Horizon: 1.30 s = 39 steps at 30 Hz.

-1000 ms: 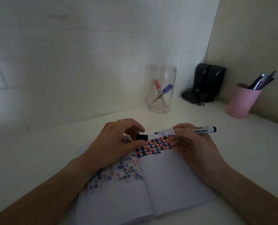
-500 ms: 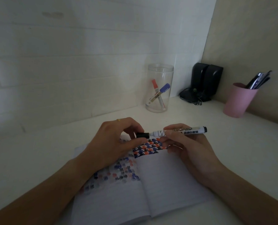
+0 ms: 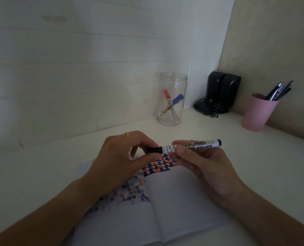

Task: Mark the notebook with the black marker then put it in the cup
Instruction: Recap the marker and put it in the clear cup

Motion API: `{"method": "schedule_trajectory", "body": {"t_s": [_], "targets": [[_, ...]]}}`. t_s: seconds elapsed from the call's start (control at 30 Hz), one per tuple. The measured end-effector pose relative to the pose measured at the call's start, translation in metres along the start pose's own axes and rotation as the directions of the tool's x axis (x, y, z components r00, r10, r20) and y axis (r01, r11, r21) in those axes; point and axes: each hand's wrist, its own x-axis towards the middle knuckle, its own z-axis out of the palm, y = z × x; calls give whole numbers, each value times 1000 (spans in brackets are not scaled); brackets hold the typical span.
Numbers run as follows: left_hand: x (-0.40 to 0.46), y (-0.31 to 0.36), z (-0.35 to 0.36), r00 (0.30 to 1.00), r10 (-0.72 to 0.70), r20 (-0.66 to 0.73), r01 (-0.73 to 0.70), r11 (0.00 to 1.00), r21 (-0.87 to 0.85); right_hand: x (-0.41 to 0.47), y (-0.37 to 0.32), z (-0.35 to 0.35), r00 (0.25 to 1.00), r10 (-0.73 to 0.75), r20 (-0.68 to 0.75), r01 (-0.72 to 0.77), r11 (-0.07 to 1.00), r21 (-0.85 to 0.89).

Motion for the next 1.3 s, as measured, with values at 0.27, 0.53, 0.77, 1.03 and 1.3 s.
{"method": "schedule_trajectory", "body": {"t_s": [0.27, 0.53, 0.77, 1.03, 1.3], "targets": [[-5, 0, 8, 990, 123, -62, -120, 991, 62, -3, 1, 4, 999, 31, -21, -30, 998, 56], [-8, -2, 15, 972, 229, -57, -222, 969, 107, -5, 6, 8, 999, 29, -45, -27, 999, 39], [-8, 4, 14, 994, 77, -71, -79, 997, -18, -8, 1, 8, 1000, 11, -26, -11, 1000, 26], [-4, 15, 11, 957, -284, 51, 279, 864, -420, -7, 2, 8, 999, -28, 28, 27, 998, 52], [0, 8, 2, 991, -117, 62, 120, 991, -54, -3, 1, 8, 996, -75, -41, 75, 997, -4]]}}
